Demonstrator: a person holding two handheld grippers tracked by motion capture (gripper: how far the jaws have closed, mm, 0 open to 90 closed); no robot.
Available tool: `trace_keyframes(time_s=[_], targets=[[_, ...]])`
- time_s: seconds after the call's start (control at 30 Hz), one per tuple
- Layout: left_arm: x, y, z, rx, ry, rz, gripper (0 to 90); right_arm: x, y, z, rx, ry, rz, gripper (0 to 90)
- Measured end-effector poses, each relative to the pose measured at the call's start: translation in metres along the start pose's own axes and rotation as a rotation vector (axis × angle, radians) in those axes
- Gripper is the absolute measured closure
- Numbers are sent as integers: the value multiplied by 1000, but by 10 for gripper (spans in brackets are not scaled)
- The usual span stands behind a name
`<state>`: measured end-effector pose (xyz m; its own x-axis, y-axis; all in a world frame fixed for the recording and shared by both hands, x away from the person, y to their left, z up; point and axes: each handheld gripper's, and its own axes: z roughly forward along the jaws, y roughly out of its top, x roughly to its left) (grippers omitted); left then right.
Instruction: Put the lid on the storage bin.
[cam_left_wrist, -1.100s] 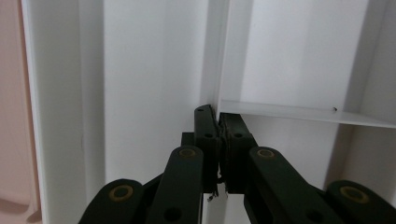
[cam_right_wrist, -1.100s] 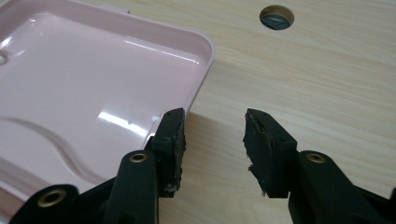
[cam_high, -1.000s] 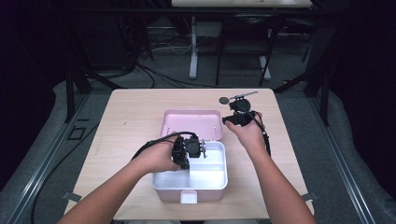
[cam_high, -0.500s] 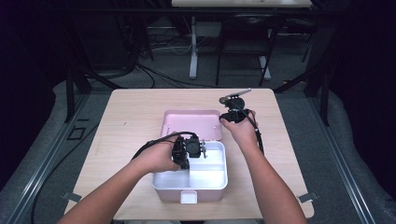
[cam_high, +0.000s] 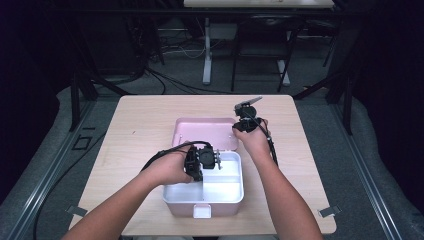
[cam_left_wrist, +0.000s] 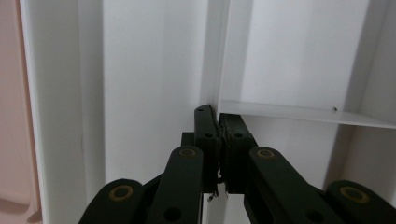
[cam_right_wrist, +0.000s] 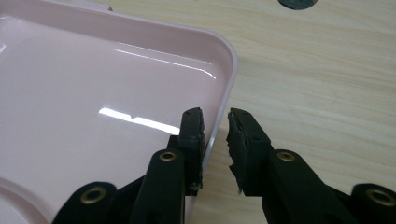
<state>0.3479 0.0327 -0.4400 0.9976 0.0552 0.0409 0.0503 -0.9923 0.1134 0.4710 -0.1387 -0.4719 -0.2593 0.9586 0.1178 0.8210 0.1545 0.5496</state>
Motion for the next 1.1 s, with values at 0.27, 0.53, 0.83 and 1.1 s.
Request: trace_keyframes(time_s=[0.27,0.53,0.83,1.1], targets=[[0,0,0,0,-2,0,871,2,1,5,23,3,22,797],[0,0,0,2,-1,1,871,1,1,1,22,11,35,808],[0,0,0,2,-2,1,871,2,2,-6,-8,12,40,821],[0,0,0,2,-3,0,871,2,2,-18,-43,31,49,829]])
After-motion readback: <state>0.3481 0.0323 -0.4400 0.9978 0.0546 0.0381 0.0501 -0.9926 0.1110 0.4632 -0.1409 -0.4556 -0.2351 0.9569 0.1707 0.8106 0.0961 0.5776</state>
